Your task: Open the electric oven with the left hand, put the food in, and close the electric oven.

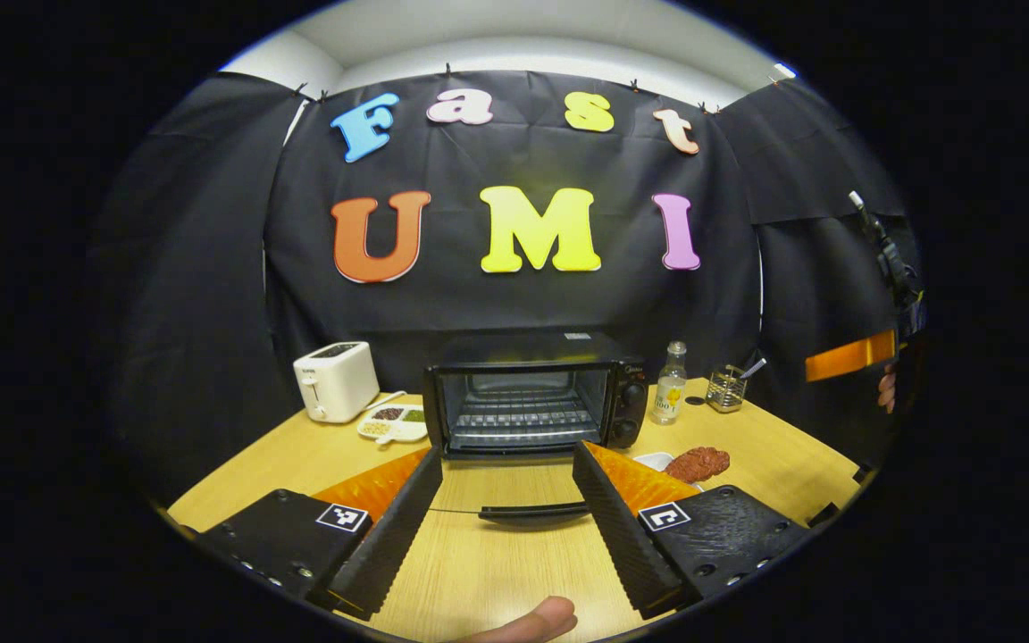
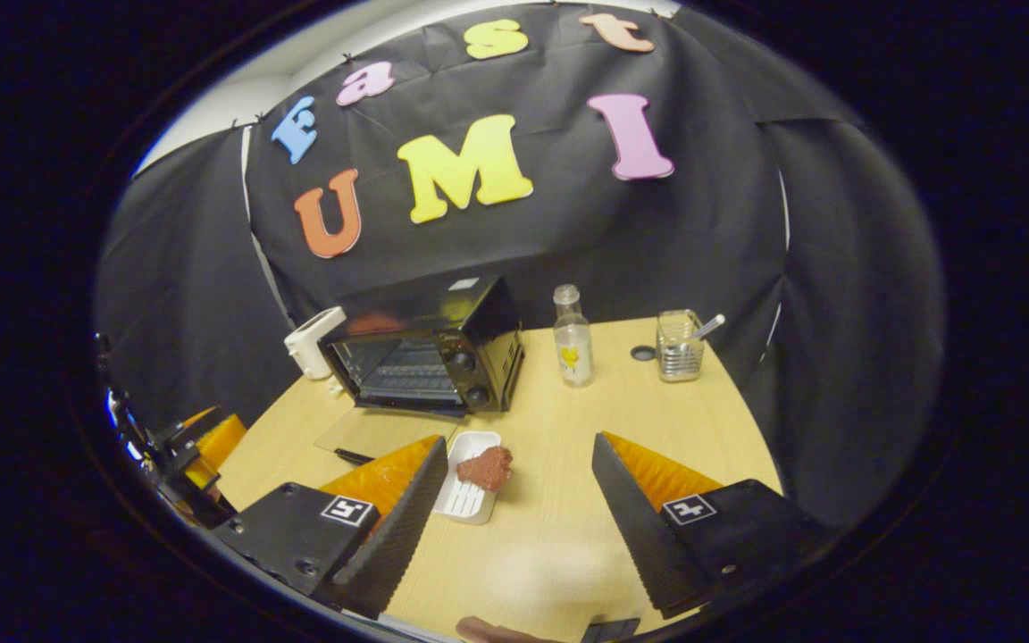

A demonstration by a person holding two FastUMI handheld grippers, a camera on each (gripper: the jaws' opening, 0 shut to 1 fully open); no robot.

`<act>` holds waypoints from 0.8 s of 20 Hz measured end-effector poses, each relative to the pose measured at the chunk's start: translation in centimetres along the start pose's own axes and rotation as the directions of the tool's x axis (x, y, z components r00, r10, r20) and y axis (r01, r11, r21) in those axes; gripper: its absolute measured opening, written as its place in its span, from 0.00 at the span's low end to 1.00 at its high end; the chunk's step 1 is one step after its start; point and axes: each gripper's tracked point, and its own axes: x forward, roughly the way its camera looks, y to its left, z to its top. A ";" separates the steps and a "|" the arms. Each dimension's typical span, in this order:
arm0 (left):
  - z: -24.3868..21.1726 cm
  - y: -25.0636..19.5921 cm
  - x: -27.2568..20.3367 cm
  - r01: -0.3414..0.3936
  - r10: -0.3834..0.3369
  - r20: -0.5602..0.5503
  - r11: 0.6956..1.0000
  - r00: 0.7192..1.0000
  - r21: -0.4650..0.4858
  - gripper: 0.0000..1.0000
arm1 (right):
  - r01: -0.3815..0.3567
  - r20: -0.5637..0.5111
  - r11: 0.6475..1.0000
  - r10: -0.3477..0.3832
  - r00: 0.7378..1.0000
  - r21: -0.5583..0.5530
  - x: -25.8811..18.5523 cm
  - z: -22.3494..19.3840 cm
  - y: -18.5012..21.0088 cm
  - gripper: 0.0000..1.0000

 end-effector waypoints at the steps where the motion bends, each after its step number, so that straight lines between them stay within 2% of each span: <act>1: 0.8 0.1 -0.7 -0.010 0.010 0.020 1.000 1.000 -0.003 0.94 | -0.017 -0.036 1.000 0.018 0.999 0.017 1.1 -0.7 -0.1 1.00; 4: 3.2 1.1 -3.0 -0.055 0.056 0.073 0.998 0.996 -0.009 0.95 | -0.060 -0.131 0.994 0.071 0.989 0.088 4.3 -2.6 0.0 0.97; 9: 5.5 1.7 -6.7 -0.064 0.063 0.134 0.998 0.989 0.000 0.95 | -0.128 -0.235 0.968 0.178 0.956 0.214 8.6 -5.1 0.8 0.90; 12: 5.3 1.6 -8.4 -0.043 0.046 0.133 0.999 0.990 -0.023 0.95 | -0.122 -0.259 0.955 0.195 0.946 0.271 11.0 -5.7 0.6 0.82; 14: 4.7 1.4 -9.4 -0.004 0.011 0.105 0.998 0.994 -0.068 0.95 | -0.136 -0.274 0.940 0.227 0.934 0.314 11.9 -6.2 1.1 0.70; 15: 4.7 1.6 -9.9 0.004 0.005 0.105 0.996 0.994 -0.084 0.95 | -0.146 -0.282 0.931 0.246 0.927 0.334 12.4 -6.4 1.5 0.74; 16: 5.0 2.1 -10.2 0.002 0.008 0.107 0.996 0.994 -0.087 0.95 | -0.155 -0.292 0.922 0.267 0.918 0.354 12.7 -6.7 1.9 0.68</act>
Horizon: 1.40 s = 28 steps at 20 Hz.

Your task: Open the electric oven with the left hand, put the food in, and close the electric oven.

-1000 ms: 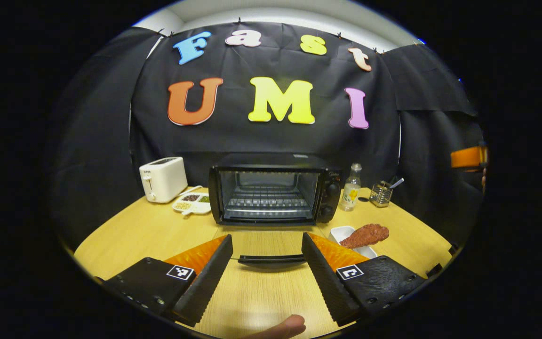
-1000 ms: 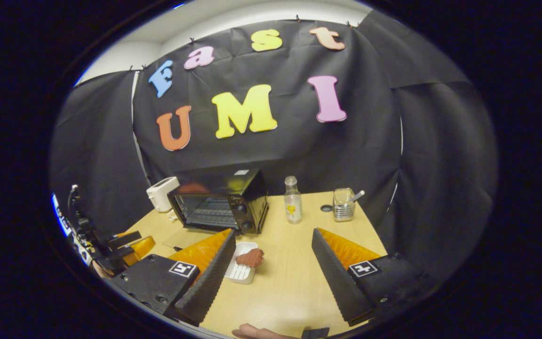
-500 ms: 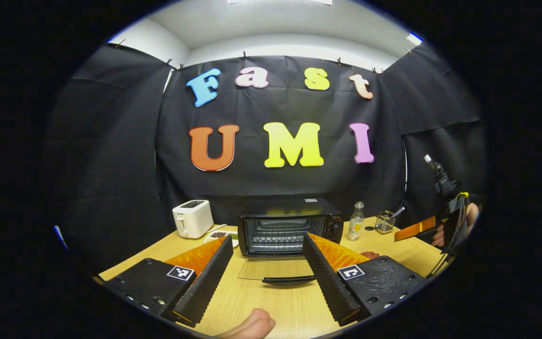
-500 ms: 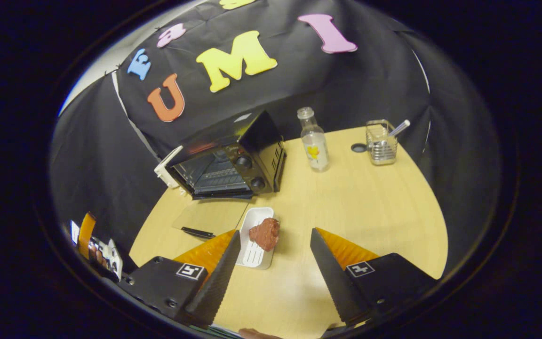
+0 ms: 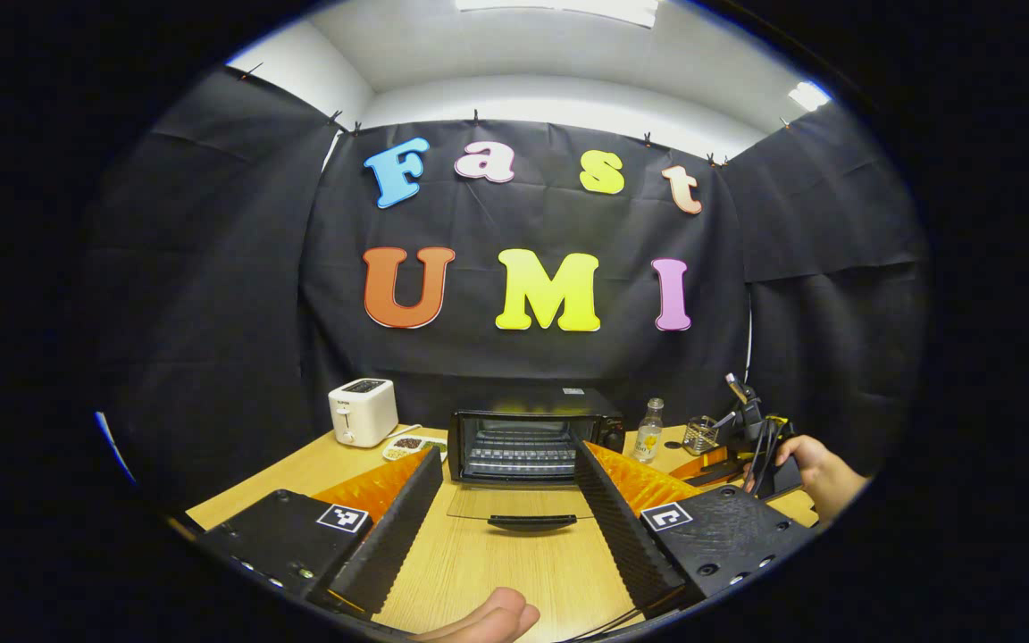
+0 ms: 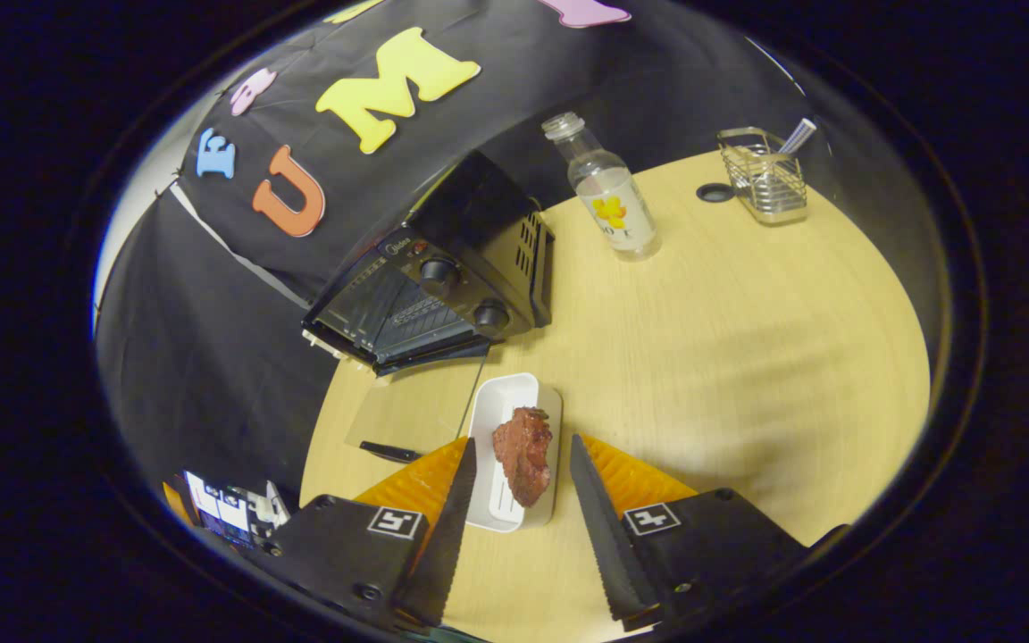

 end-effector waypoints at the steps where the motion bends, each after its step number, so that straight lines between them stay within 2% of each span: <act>1: 0.1 0.5 -0.4 -0.010 0.010 0.001 1.000 1.000 0.007 0.95 | -0.013 -0.017 1.000 0.013 1.000 0.024 0.4 -0.4 0.2 0.65; 3: 0.2 1.1 -1.0 -0.020 0.020 0.005 1.000 1.000 0.015 0.94 | 0.004 -0.052 0.998 0.000 0.999 0.064 0.9 -1.1 -0.1 0.54; 4: 0.3 1.2 -1.3 -0.026 0.025 0.010 1.000 1.000 0.017 0.95 | 0.006 -0.065 0.997 -0.001 0.998 0.081 0.9 -1.4 -0.3 0.32; 5: 0.4 1.3 -1.4 -0.030 0.029 0.014 0.999 0.999 0.016 0.95 | 0.001 -0.062 0.996 0.005 0.998 0.090 0.7 -1.4 0.0 0.26; 6: 0.5 1.3 -1.7 -0.028 0.028 0.017 0.999 0.999 0.015 0.95 | 0.002 -0.061 0.998 0.002 0.998 0.067 0.5 -1.5 0.2 0.12; 8: 0.7 1.4 -2.0 -0.027 0.026 0.029 0.999 0.999 0.023 0.95 | 0.031 -0.040 1.000 -0.031 0.999 0.003 -0.6 -1.6 0.7 0.10; 11: 1.2 2.4 -2.2 -0.056 0.052 0.050 0.994 0.997 0.090 0.95 | 0.096 0.026 0.989 -0.093 0.995 -0.116 -2.5 -1.5 1.8 0.10; 14: 0.4 2.7 -2.4 -0.079 0.075 0.036 0.989 0.997 0.126 0.95 | 0.125 0.091 0.966 -0.106 0.990 -0.228 -4.4 -1.4 4.4 0.10; 17: 0.1 2.7 -2.3 -0.064 0.061 0.030 0.992 0.998 0.106 0.95 | 0.193 0.178 0.917 -0.137 0.974 -0.349 -6.2 -1.2 6.8 0.10; 19: 0.4 2.9 -2.4 -0.057 0.054 0.038 0.994 0.998 0.095 0.96 | 0.250 0.271 0.883 -0.147 0.951 -0.398 -7.1 -0.6 8.5 0.10; 22: 0.6 3.4 -2.8 -0.059 0.054 0.051 0.994 0.997 0.095 0.96 | 0.340 0.374 0.813 -0.164 0.913 -0.474 -7.9 -0.3 10.7 0.07; 25: 0.9 4.0 -3.2 -0.067 0.061 0.066 0.993 0.996 0.095 0.96 | 0.371 0.429 0.766 -0.139 0.892 -0.524 -7.5 -0.7 13.1 0.06; 28: 1.3 5.0 -3.4 -0.073 0.067 0.070 0.993 0.995 0.088 0.96 | 0.366 0.439 0.744 -0.109 0.892 -0.559 -6.0 -1.5 15.6 0.06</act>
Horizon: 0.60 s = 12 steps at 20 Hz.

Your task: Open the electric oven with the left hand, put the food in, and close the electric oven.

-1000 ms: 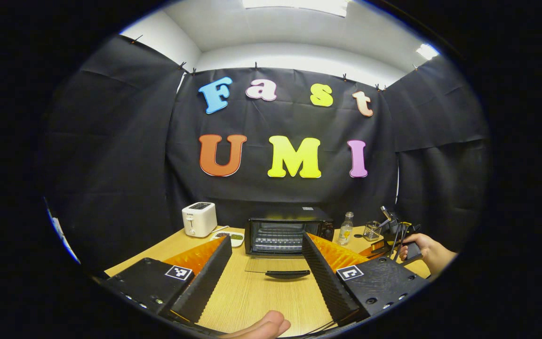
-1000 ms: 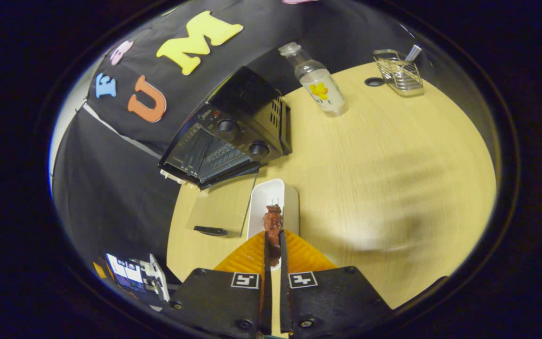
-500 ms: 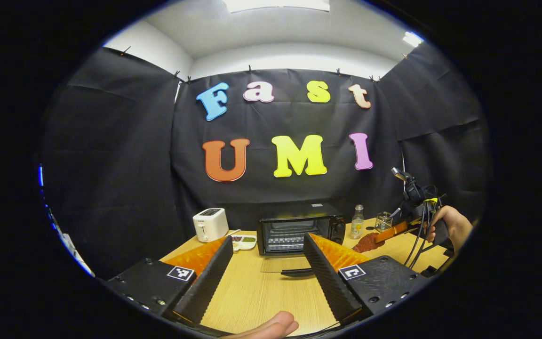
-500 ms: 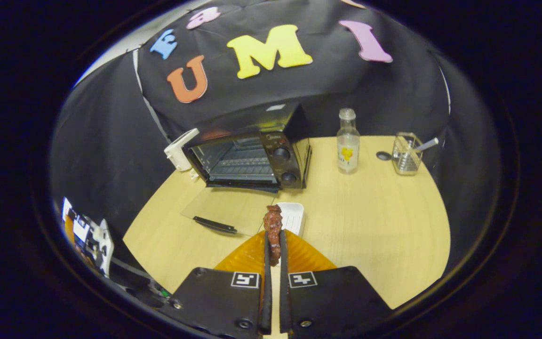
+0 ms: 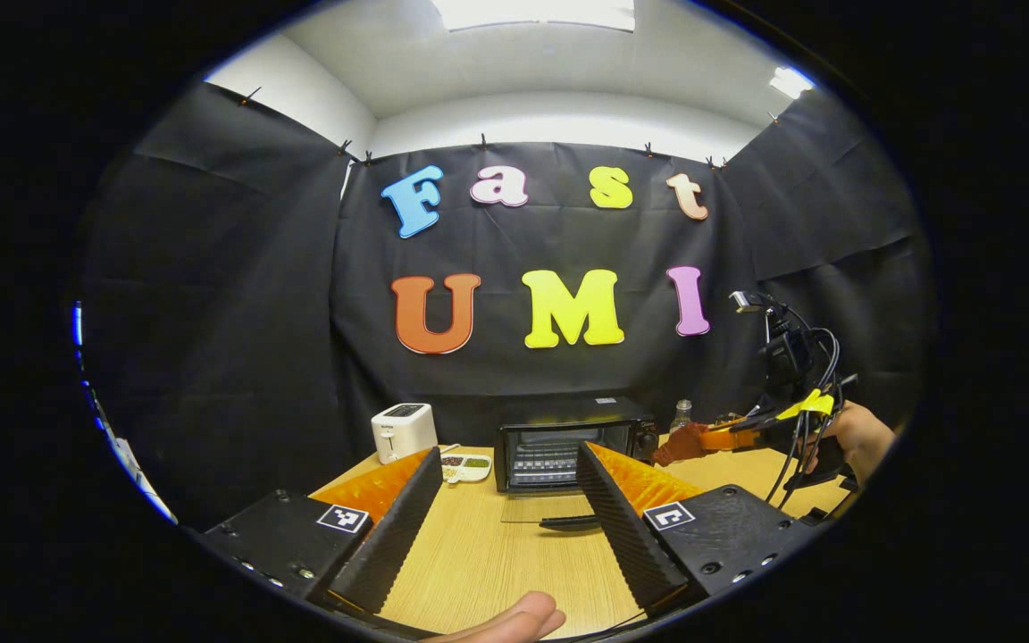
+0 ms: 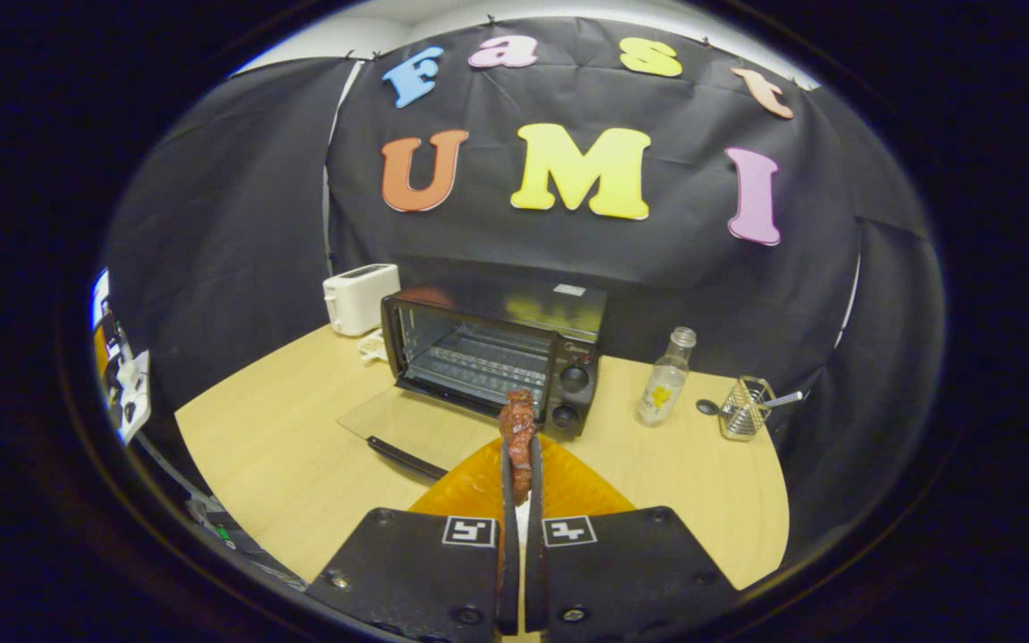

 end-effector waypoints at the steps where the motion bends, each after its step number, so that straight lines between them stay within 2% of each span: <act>1: 0.0 0.4 0.1 -0.008 0.008 0.000 1.000 1.000 0.001 0.96 | -0.006 0.008 1.000 0.006 1.000 -0.007 0.5 0.1 0.8 0.06; 7: -0.9 3.0 0.1 -0.045 0.045 -0.019 0.999 0.999 0.025 0.96 | -0.019 0.033 0.999 0.020 0.999 -0.030 5.1 0.9 5.6 0.06; 10: -1.5 4.3 0.4 -0.065 0.065 -0.016 0.998 0.998 0.020 0.96 | -0.038 0.027 0.999 0.038 0.999 0.000 8.5 0.9 7.9 0.06; 12: -2.1 4.9 0.9 -0.069 0.069 -0.015 0.998 0.997 0.013 0.96 | -0.015 0.026 0.999 0.015 1.000 0.032 11.0 0.8 8.6 0.06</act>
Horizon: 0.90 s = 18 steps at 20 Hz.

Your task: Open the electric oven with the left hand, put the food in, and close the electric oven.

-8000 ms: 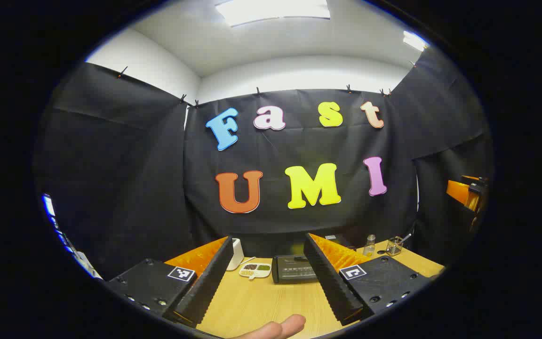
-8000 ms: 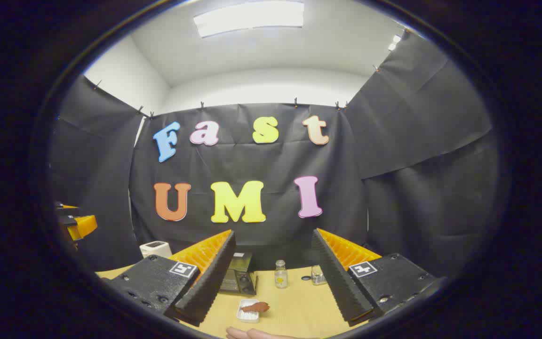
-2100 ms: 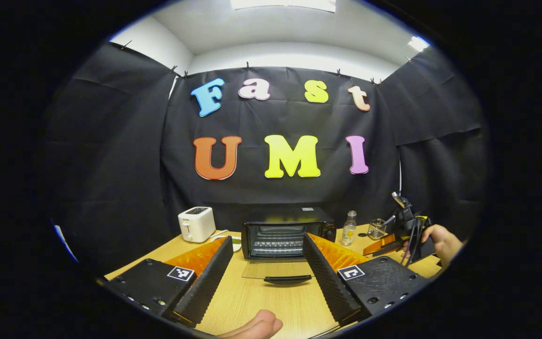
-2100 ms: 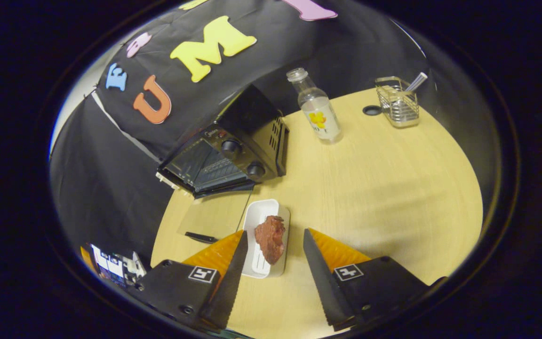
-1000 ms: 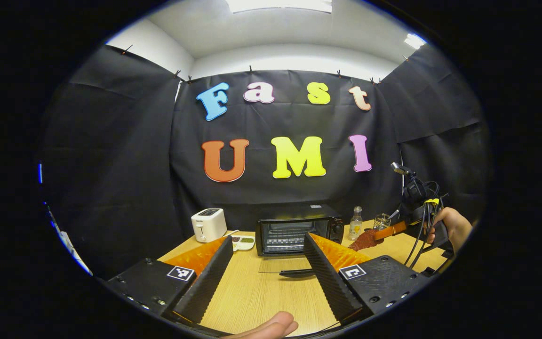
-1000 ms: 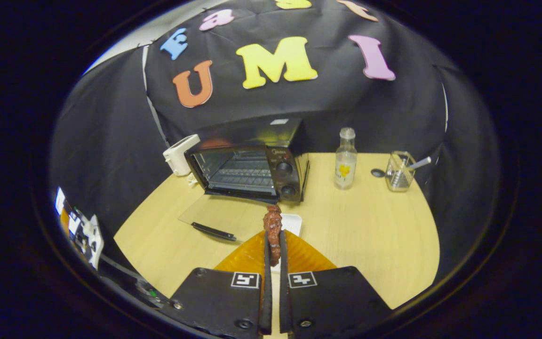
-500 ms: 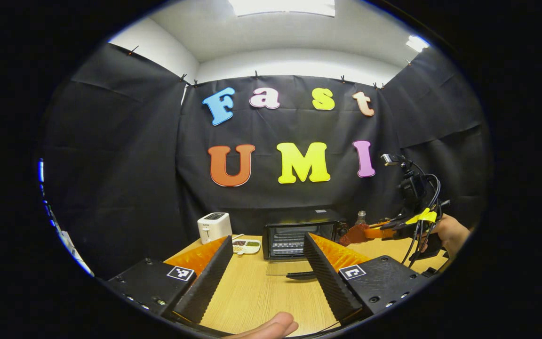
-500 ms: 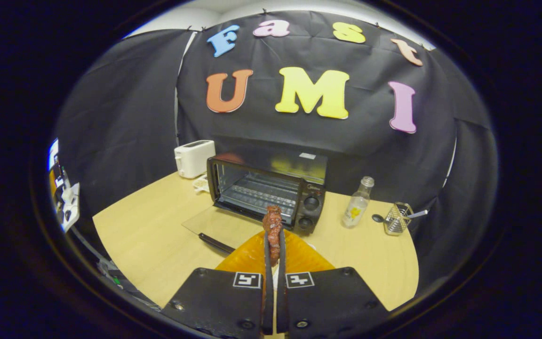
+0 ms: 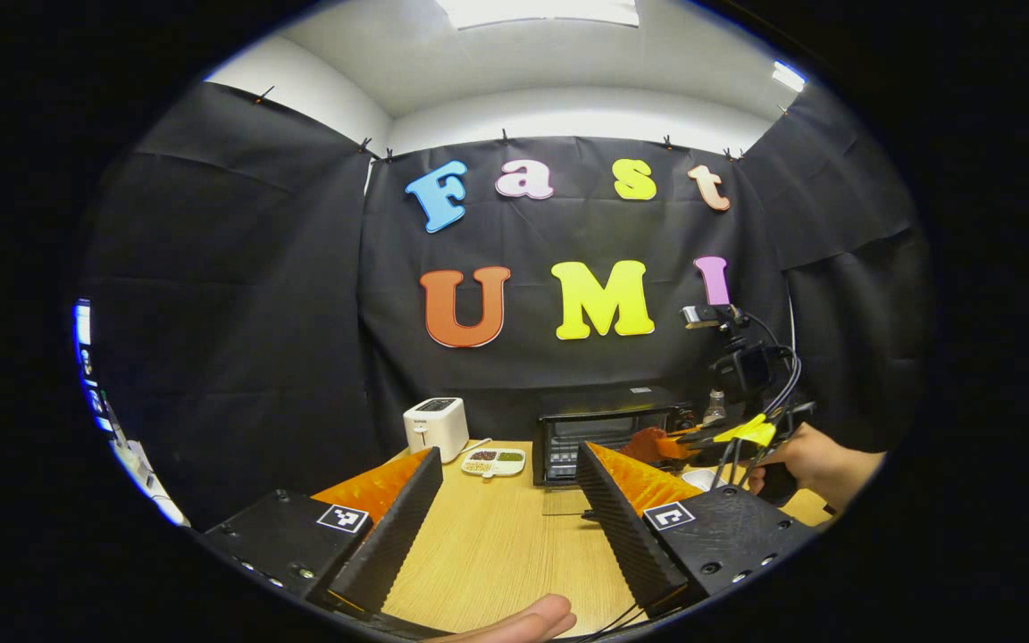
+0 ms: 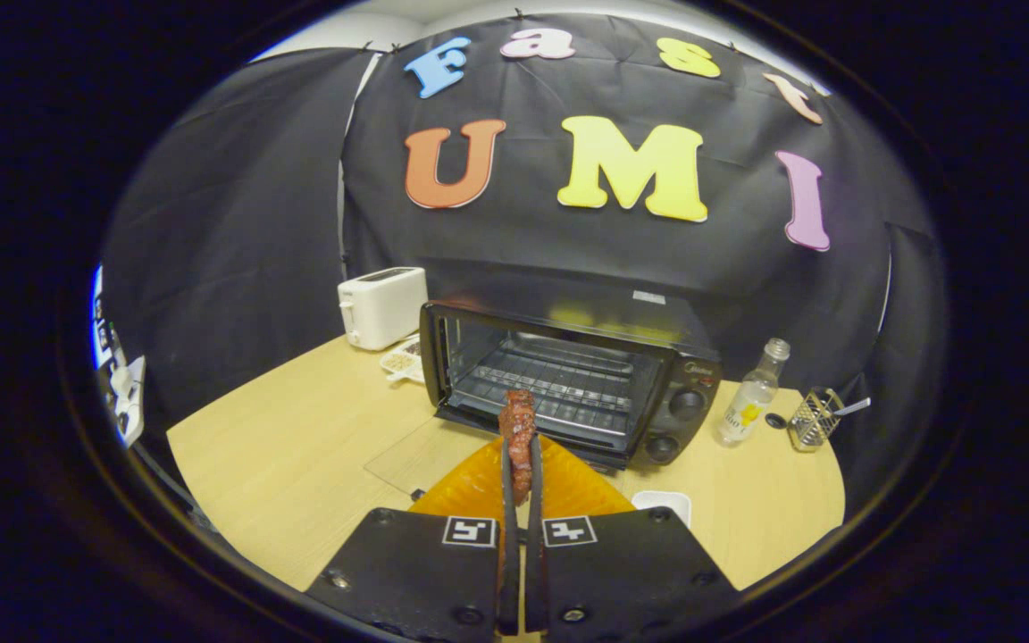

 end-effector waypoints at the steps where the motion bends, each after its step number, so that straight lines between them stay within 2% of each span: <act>1: -0.4 0.3 0.4 0.000 0.000 -0.002 1.000 1.000 -0.001 0.96 | 0.015 0.010 1.000 -0.015 1.000 0.018 1.3 0.1 0.4 0.06; 4: -2.2 1.0 1.6 -0.011 0.011 -0.036 1.000 0.999 -0.008 0.96 | 0.078 0.063 0.996 -0.081 0.995 0.049 5.2 0.9 0.4 0.06; 6: -2.6 0.8 2.3 0.006 -0.007 -0.043 1.000 0.999 -0.021 0.96 | 0.100 0.088 0.991 -0.108 0.990 0.083 7.3 1.2 0.4 0.06; 10: -3.5 0.9 4.0 0.022 -0.023 -0.033 0.999 0.999 -0.040 0.96 | 0.097 0.099 0.971 -0.121 0.988 0.219 10.9 1.8 0.5 0.06; 13: -4.7 1.0 5.5 0.026 -0.030 -0.058 0.997 0.998 -0.070 0.96 | 0.057 0.114 0.946 -0.098 0.989 0.318 13.3 2.5 0.5 0.06; 18: -5.2 1.6 7.1 0.018 -0.023 -0.060 0.996 0.998 -0.092 0.96 | -0.021 0.124 0.871 -0.046 0.991 0.491 16.9 3.6 -0.3 0.06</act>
